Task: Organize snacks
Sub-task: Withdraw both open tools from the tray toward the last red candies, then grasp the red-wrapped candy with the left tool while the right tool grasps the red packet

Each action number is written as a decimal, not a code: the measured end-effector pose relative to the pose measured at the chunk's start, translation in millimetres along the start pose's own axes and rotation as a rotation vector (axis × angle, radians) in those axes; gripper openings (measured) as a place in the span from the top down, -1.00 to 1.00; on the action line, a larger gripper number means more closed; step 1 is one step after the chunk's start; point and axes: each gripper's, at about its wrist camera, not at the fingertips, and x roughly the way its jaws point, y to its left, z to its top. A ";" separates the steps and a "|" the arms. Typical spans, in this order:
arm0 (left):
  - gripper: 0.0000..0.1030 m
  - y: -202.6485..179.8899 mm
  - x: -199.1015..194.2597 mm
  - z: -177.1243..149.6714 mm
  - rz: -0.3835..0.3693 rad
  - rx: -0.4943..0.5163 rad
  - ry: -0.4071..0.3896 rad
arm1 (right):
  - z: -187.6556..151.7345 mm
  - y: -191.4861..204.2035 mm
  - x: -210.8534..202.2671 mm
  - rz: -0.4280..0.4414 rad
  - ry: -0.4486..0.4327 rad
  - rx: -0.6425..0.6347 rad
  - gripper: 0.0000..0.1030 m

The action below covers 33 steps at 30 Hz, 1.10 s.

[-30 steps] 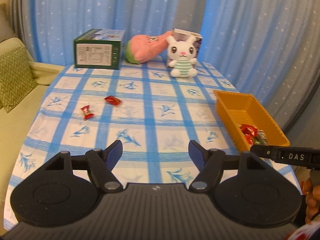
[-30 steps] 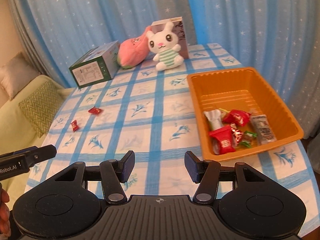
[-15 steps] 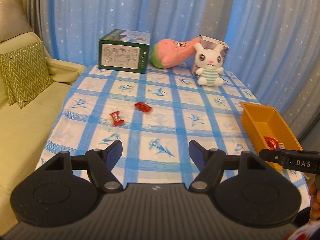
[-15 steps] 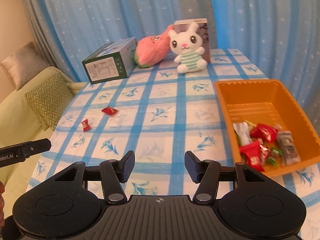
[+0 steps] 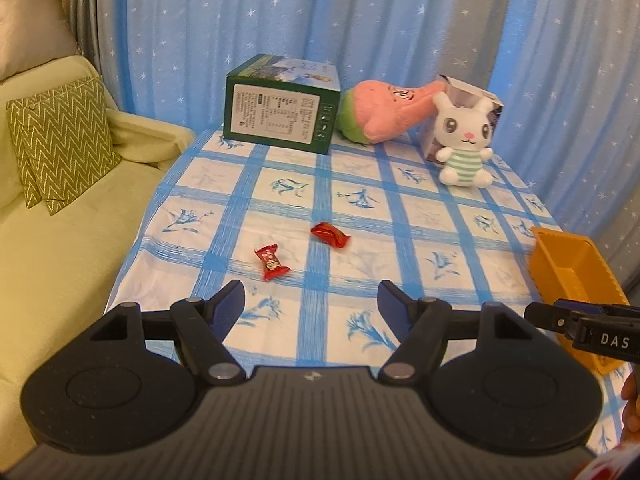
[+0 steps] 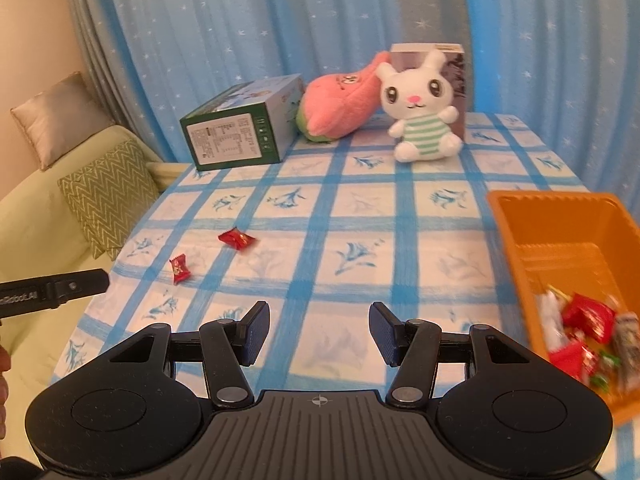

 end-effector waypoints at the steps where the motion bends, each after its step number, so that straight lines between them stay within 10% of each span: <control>1: -0.36 2.5 6.6 0.5 0.004 -0.005 0.003 | 1.0 1.5 6.3 0.007 0.001 -0.008 -0.07; 33: 0.35 43.9 162.5 10.5 0.057 -0.057 0.077 | 33.7 28.2 184.3 0.143 -0.002 -0.184 -0.07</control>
